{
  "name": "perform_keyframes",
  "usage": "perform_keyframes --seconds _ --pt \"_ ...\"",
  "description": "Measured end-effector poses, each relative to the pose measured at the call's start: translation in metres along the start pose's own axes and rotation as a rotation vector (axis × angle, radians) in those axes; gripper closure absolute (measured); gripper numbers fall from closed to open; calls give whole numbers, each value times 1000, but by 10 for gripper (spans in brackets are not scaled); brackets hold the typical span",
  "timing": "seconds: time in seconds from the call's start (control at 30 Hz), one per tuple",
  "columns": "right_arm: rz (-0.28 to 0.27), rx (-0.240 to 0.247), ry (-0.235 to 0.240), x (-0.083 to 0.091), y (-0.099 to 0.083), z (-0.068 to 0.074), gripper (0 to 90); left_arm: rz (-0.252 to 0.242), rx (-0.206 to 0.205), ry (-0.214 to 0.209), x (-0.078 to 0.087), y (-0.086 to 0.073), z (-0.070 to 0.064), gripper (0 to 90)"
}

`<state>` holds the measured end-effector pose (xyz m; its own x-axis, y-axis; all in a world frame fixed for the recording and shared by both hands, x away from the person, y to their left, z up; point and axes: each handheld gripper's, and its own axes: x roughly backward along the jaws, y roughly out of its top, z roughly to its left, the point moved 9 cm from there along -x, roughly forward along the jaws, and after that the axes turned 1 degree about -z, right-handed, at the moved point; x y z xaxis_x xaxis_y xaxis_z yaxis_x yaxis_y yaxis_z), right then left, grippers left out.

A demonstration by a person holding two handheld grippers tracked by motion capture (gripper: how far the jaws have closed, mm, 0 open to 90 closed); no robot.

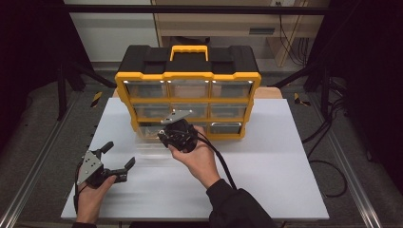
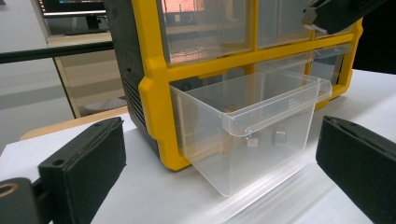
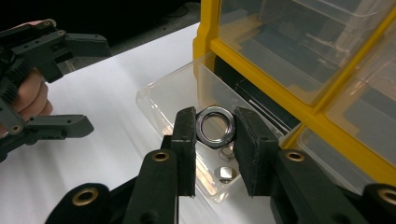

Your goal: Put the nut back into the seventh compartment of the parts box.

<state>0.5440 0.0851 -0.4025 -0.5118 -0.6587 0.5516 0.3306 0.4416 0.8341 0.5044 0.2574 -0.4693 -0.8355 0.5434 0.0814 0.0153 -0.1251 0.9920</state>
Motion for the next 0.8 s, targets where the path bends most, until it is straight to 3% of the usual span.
perform_keyframes --seconds 0.3,0.37,0.8 --pt "30 -8 3 -14 0 -3 694 1 1 0 0 0 0 13" --pt "30 -3 -6 -16 0 -3 597 1 2 0 0 0 0 13" --pt "23 -3 -31 -9 1 -3 493 1 1 1 0 0 1 13"
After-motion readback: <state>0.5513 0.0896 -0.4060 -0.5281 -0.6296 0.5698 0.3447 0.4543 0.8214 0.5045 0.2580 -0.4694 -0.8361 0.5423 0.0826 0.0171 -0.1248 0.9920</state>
